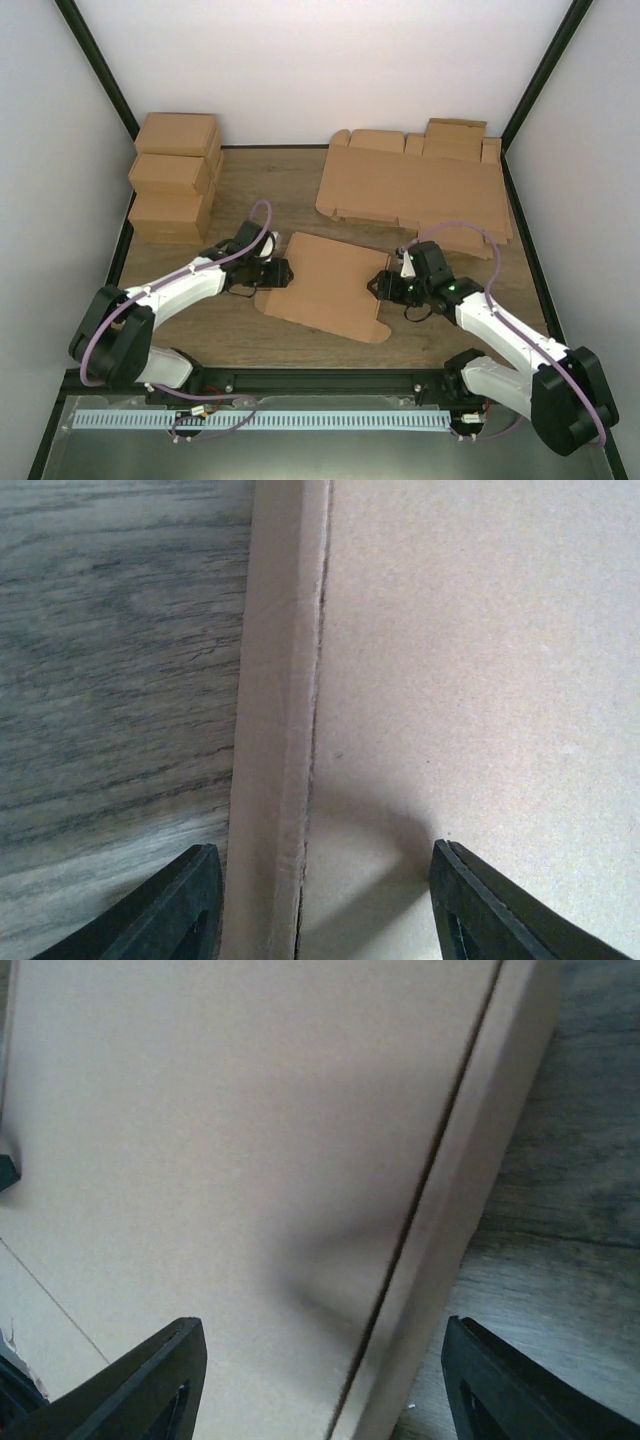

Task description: Fold the paper box

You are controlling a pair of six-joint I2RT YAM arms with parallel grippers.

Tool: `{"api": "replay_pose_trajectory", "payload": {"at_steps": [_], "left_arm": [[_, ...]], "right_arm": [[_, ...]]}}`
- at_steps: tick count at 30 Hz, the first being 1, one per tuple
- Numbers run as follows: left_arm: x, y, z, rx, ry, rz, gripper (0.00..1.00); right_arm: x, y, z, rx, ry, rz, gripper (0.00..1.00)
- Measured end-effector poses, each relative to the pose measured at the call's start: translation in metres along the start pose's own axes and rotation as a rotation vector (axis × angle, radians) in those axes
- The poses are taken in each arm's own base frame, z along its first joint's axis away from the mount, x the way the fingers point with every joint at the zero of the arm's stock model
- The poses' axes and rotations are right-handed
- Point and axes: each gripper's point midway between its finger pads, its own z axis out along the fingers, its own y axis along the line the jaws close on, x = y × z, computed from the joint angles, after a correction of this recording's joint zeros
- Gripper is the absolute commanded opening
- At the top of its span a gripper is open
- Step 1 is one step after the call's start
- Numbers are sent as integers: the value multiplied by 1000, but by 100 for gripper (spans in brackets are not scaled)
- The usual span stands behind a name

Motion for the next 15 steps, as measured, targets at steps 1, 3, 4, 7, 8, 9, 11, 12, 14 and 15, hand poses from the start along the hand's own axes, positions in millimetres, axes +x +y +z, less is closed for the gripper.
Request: {"api": "replay_pose_trajectory", "payload": {"at_steps": [1,3,4,7,8,9,11,12,14,15], "left_arm": [[0,-1,0,5,-1,0,57],[-1,-3,1,14,0,1,56],[0,-3,1,19,2,1,54],[1,-7,2,39,11,3,49],[1,-8,2,44,15,5,48],[2,-8,2,47,18,5,47],[2,-8,2,47,19,5,47],[2,-7,2,46,21,5,47],[3,-5,1,39,21,2,47],[2,-4,1,33,19,0,47]], "right_arm": [[1,-2,0,5,-2,6,64],[4,-5,1,10,-1,16,60],[5,-6,2,12,2,23,59],[5,-4,3,-3,4,23,54],[5,-3,4,-10,8,23,52],[5,-2,6,-15,12,20,51],[7,-2,9,-20,29,22,49],[8,-3,11,-20,38,26,49],[11,-2,14,-25,56,25,49],[12,-2,15,-28,63,22,50]]}}
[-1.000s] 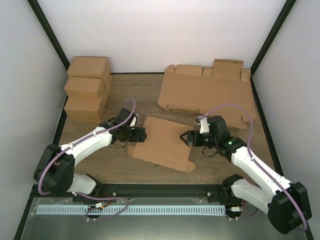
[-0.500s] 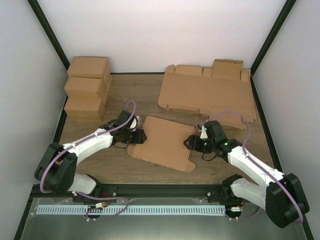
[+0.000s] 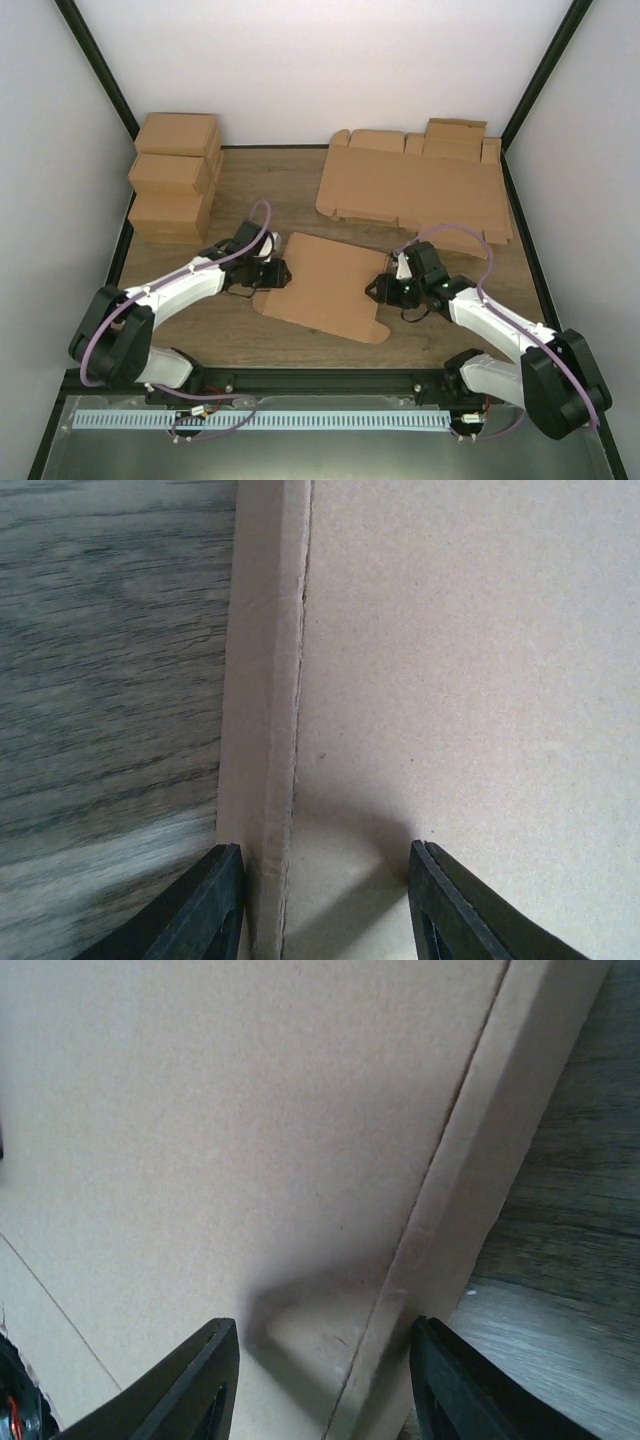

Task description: Fold the paper box

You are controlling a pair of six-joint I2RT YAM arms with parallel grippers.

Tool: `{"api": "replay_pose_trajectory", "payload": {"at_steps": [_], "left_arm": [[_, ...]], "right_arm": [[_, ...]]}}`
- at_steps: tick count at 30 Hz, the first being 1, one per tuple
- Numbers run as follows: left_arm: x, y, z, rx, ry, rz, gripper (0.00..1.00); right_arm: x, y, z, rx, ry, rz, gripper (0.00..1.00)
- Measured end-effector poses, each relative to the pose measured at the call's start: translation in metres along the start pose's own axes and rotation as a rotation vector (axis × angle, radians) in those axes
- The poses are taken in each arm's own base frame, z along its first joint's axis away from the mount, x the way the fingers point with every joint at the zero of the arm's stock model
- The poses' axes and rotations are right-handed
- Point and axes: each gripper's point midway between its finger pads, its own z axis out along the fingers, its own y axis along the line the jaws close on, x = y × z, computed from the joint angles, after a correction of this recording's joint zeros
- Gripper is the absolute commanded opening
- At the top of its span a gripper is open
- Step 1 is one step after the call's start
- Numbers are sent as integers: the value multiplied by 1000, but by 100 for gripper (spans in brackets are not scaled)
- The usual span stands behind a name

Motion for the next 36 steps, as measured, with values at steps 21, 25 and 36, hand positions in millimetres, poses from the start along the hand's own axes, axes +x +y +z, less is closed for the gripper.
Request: {"api": "replay_pose_trajectory", "payload": {"at_steps": [21,25,36], "left_arm": [[8,28,-56,-106,-202,-193,96],[-1,28,-76,-105,-299,-222,98],[-5,27,-100,-95,-378,-203,98]], "right_arm": [[-18,38,12,-30,67,-168,94],[-27,27,6,52,26,-167,94],[-63,40,-7,43,-112,-326,89]]}}
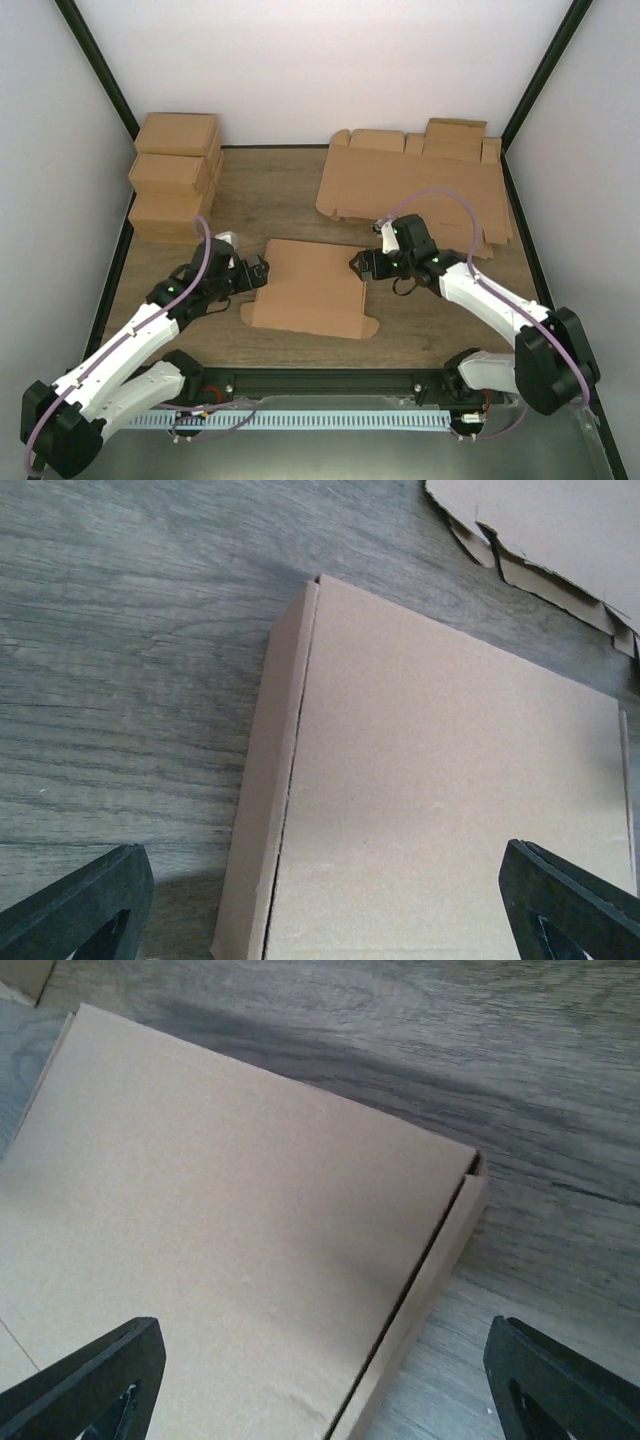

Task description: Fold the paper box

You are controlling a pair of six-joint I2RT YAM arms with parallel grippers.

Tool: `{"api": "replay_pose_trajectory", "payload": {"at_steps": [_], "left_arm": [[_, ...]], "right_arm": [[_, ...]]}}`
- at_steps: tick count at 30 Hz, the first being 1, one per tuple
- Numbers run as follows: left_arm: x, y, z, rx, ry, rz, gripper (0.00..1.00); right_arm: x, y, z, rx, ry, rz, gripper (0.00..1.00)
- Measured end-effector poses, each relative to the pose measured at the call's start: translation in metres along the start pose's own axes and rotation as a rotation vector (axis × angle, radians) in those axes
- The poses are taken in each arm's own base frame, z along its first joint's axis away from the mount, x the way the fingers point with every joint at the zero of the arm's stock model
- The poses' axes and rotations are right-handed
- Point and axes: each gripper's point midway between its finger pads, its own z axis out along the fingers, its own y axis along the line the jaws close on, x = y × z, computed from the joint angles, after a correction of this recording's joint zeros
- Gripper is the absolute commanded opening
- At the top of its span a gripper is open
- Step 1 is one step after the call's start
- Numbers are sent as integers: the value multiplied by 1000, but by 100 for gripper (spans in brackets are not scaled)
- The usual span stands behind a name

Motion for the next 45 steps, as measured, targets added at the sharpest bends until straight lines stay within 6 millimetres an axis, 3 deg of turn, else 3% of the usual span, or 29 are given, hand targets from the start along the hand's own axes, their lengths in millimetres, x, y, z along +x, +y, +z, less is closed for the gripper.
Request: {"api": "replay_pose_trajectory", "payload": {"at_steps": [8,17,23,31,45], "left_arm": [[16,-13,0,80,91,14,92],[42,-45,-12,262,246,-41,92],[60,-65,-25,351,333,-48,89],[95,-90,-40,418,442,-6,89],[116,-106,-51,444,486,-20,89]], "right_arm": [[-30,14,31,-85,50,-101,78],[-25,34,44,-236,106,-136,76],[-24,34,61,-277,138,-137,61],[-32,44,68,-361,137,-146,68],[-73,50,88,-398,62,-285,66]]}}
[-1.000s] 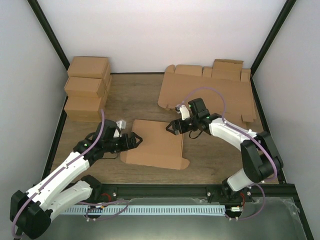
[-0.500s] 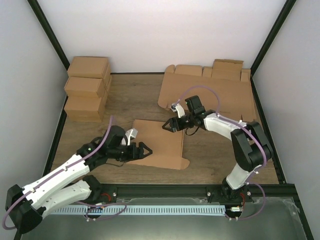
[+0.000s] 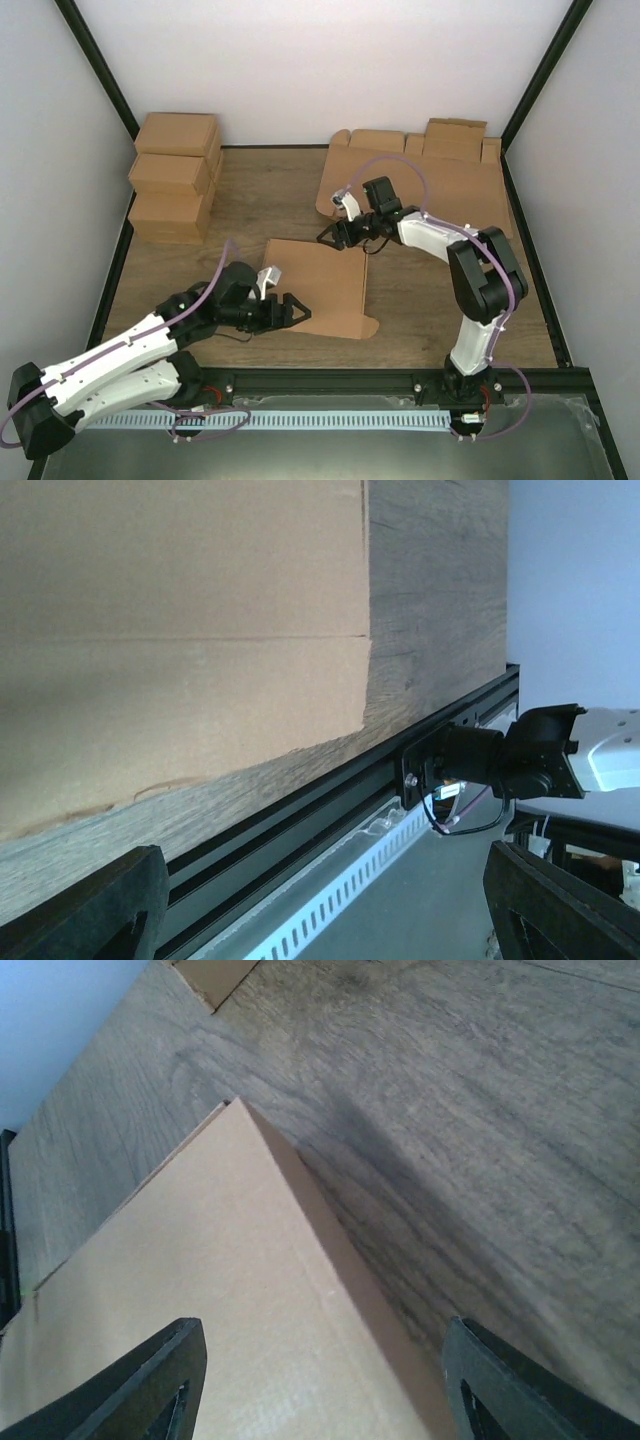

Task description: Fold the paper box

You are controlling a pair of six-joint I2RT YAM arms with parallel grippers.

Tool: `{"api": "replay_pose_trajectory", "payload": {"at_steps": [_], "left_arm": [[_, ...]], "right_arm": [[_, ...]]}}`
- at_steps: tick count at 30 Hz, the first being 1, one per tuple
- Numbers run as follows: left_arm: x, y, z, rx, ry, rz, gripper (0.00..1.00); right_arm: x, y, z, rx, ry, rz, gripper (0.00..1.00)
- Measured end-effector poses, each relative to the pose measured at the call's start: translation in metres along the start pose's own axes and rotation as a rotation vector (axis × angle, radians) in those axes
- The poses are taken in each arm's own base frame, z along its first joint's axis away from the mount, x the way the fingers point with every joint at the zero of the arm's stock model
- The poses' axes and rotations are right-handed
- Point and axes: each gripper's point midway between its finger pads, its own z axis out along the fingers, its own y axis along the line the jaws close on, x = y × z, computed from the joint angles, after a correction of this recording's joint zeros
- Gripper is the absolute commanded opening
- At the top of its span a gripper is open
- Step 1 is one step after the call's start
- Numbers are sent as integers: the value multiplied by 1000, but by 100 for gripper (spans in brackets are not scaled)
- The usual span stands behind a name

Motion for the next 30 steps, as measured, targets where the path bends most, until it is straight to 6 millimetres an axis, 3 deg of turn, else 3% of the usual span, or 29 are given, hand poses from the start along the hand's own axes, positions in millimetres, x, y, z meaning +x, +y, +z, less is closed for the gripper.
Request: {"api": "replay_pose_trajectory", "payload": {"at_steps": [5,10,14,18,30], "left_arm": [[10,15,2,-15,8,-44,88],[16,25,5,-27,23,-93,78],[22,27,6,-24,41,-109,74],[25,25,3,-2,41,-112,72],[25,7,0,74,50,-101,67]], "right_arm": [[1,-13,14,-4,24,-61,56],[14,-27,34,-64,80,-49,43],[18,-27,35,-143,81,-27,34],[21,-24,34,-212,79,-13,19],[19,-28,33,-335,79,39,17]]}}
